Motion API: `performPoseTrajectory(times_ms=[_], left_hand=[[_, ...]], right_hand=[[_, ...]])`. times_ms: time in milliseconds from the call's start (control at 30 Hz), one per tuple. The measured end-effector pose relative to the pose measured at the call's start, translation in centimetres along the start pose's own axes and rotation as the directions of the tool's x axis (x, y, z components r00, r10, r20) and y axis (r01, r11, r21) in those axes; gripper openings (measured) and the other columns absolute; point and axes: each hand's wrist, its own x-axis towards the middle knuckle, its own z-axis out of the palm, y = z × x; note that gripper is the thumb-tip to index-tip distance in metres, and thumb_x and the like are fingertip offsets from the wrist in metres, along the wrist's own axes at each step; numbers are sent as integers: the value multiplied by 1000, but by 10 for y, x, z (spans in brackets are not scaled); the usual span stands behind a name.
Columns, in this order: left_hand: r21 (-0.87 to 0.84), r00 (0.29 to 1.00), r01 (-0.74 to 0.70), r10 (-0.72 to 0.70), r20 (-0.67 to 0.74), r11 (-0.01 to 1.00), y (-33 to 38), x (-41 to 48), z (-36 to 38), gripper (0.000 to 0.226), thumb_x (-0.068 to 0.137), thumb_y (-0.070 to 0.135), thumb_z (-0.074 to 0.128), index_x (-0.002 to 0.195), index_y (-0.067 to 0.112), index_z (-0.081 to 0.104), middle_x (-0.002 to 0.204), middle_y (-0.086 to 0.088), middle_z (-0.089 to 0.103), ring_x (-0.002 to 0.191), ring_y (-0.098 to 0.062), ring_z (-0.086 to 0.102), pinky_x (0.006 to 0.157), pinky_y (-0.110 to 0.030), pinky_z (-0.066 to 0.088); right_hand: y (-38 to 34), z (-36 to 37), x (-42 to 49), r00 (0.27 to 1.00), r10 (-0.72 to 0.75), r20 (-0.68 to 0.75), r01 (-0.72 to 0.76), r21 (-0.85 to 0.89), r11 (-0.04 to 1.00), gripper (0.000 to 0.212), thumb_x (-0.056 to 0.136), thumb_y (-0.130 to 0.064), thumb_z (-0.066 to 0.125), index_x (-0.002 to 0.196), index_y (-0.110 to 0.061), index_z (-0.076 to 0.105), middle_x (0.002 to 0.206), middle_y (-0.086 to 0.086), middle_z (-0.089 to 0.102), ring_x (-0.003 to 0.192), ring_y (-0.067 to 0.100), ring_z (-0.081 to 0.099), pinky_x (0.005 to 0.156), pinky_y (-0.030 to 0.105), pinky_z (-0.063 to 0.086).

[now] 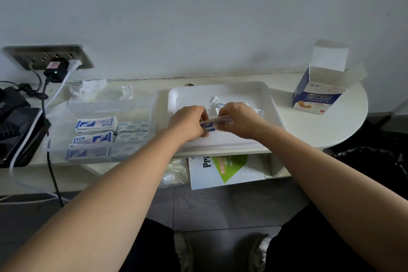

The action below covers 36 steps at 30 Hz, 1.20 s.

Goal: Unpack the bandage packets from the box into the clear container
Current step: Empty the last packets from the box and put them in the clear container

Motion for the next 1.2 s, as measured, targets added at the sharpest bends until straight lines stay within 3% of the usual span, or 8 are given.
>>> performPoseTrajectory(times_ms=[133, 267, 500, 633, 767, 900, 1033, 1200], left_hand=[[51, 999, 28, -27, -31, 998, -3, -4, -3, 41, 68, 26, 83, 103, 22, 62, 103, -2, 50, 89, -21, 53, 72, -26, 39], [81, 998, 51, -53, 19, 995, -5, -7, -1, 42, 73, 22, 79, 111, 17, 64, 112, -6, 60, 99, -24, 58, 74, -24, 40], [-162, 995, 70, -58, 76, 984, 2, -8, -4, 27, 72, 12, 80, 95, 15, 66, 90, -7, 68, 53, -19, 57, 36, -13, 38], [-180, 998, 42, -33, 54, 983, 6, -8, -3, 28, 72, 17, 81, 95, 14, 66, 93, -7, 67, 62, -22, 59, 50, -22, 47], [-159, 998, 38, -31, 46, 987, 2, -7, -1, 24, 72, 15, 80, 93, 15, 68, 95, -7, 67, 68, -18, 54, 58, -24, 45], [-214, 998, 52, -42, 52, 976, 0, -7, 1, 20, 72, 12, 78, 88, 18, 68, 89, -4, 68, 62, -14, 56, 53, -20, 44], [-256, 997, 58, -45, 57, 965, 4, -6, 2, 22, 72, 15, 80, 90, 19, 67, 87, -3, 68, 65, -16, 58, 55, -22, 47], [-228, 998, 54, -44, 52, 972, 3, -5, 3, 21, 73, 13, 77, 91, 18, 68, 91, -3, 68, 59, -9, 51, 49, -20, 38]], right_hand=[[3, 1, 0, 1000, 16, -8, -16, -26, 1000, 18, 78, -26, 71, 94, -16, 69, 93, 4, 58, 87, 24, 55, 67, 30, 39], [11, 2, -2, 996, 59, 66, -57, -40, 998, 26, 75, -29, 76, 96, -17, 68, 90, -1, 52, 85, 18, 49, 67, 27, 33], [13, -1, -4, 996, 64, 64, -66, 24, 998, 17, 72, -22, 77, 86, -21, 67, 81, -5, 57, 78, 15, 51, 56, 24, 35], [5, -1, -2, 999, 25, 32, -25, 6, 1000, 19, 71, -24, 78, 87, -22, 67, 82, -5, 55, 77, 15, 50, 59, 28, 35], [11, -7, -4, 991, 107, 83, -105, -19, 994, 30, 68, -32, 81, 92, -21, 67, 85, -5, 53, 82, 15, 49, 66, 27, 37], [16, -7, -7, 974, 163, 160, -171, 38, 985, 30, 68, -23, 82, 93, -18, 67, 85, -2, 58, 80, 16, 53, 58, 23, 39], [9, -6, -3, 989, 124, 84, -137, 163, 977, 24, 67, -15, 80, 87, -20, 66, 79, -4, 55, 74, 16, 53, 65, 26, 42], [14, -12, -6, 965, 194, 176, -191, -33, 981, 41, 67, -28, 83, 102, -18, 63, 93, -1, 55, 87, 18, 51, 72, 27, 40]])
